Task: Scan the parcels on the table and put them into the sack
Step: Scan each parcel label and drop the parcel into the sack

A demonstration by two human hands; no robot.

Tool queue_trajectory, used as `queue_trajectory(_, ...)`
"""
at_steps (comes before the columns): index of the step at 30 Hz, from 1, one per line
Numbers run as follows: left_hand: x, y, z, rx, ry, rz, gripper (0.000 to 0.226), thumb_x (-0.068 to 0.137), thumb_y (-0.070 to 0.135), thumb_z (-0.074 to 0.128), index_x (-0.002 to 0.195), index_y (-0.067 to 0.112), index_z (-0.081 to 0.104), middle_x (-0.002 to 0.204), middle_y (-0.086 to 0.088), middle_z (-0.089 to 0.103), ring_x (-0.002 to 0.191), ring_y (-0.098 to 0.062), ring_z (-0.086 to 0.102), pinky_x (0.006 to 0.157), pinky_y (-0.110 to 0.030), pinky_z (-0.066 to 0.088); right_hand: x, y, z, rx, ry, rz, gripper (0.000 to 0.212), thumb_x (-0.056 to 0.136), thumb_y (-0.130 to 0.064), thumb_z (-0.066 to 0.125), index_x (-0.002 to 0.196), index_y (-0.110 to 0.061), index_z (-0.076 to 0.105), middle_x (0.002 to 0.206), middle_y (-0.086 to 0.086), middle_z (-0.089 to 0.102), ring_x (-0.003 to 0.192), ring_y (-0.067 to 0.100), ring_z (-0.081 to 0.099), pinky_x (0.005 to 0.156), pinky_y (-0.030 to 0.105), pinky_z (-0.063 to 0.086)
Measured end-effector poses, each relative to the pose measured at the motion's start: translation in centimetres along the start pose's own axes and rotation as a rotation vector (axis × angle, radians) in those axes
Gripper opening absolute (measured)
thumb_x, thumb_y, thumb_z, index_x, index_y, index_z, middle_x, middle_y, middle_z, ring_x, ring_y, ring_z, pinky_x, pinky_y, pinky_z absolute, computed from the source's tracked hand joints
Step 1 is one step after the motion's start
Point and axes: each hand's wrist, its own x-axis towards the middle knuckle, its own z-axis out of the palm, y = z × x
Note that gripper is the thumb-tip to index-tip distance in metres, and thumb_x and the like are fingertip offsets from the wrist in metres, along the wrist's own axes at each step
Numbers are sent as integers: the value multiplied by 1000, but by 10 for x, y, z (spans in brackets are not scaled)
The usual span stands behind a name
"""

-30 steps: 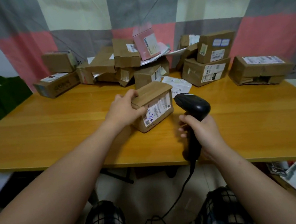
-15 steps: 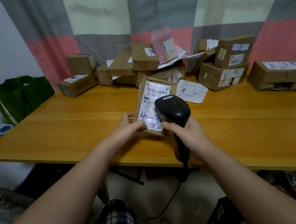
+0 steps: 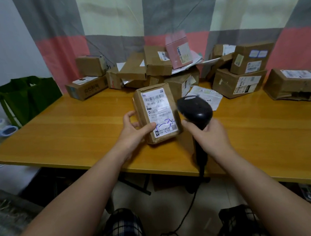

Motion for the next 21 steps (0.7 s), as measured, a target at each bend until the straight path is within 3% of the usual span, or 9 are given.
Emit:
queue_trajectory(2,2,4,-3,33,28,8,106,60,34,84,145,35,21,118,-2,56,107,-18,59,91,-38,50,3,-11,-9,-6,-10,23,22,81,-35,73,67,-25,59,55,-12,59,58,1,57,59,18,44)
queue_trajectory(5,8,10,-5,75,39,9,112,58,38,83,149,36,17,126,-4,53,112,-20,55,93,-38,47,4,-35,-19,-29,-145,50,22,83,-31,70,70,-15,64,58,5,63,55,16,61,66,40,52)
queue_trajectory(10,13,13,-3,62,73,12,107,66,28,84,149,37,17,137,-8,47,123,-28,50,101,-51,45,5,-66,-30,-54,-245,18,30,83,-35,66,70,-8,65,59,13,63,55,22,61,71,46,54)
queue_trajectory(14,15,13,-2,61,89,18,105,68,26,84,149,38,17,141,-9,44,127,-29,47,100,-49,45,6,-77,-32,-103,-233,-14,40,84,-36,64,73,2,68,66,21,66,65,33,65,76,53,55)
queue_trajectory(17,15,13,-3,72,95,32,104,70,26,83,149,37,16,140,-8,44,126,-27,47,93,-39,47,4,-82,-32,-102,-253,-25,41,85,-37,64,75,3,67,64,18,66,64,31,65,76,51,55)
queue_trajectory(21,15,13,-4,57,112,38,106,70,24,83,150,35,15,141,-8,44,128,-28,47,102,-51,44,4,-85,-33,-44,-268,25,41,87,-34,63,81,7,65,61,13,63,59,26,61,71,45,54)
